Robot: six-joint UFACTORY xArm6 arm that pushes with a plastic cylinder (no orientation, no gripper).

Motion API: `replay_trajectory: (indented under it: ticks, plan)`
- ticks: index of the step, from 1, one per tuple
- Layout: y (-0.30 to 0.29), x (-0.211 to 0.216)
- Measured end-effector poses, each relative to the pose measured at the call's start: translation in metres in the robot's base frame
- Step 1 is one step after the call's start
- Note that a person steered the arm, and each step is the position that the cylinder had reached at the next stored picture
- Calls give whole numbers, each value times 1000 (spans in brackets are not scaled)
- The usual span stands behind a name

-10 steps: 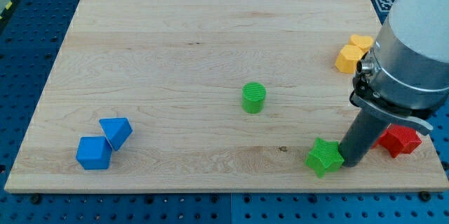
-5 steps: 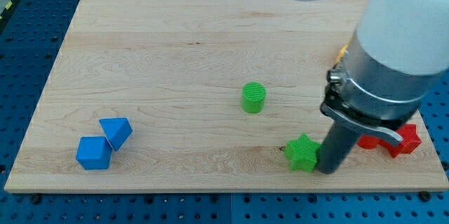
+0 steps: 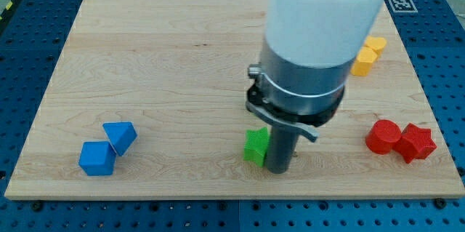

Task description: Move the green star to the left side of green circle

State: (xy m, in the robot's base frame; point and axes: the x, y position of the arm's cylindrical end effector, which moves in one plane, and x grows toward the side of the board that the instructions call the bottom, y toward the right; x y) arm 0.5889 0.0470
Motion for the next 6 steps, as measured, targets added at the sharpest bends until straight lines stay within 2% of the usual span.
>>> replay_trajectory:
  ticks: [2, 6]
  plan:
    - [-39, -2]
    - [-39, -60]
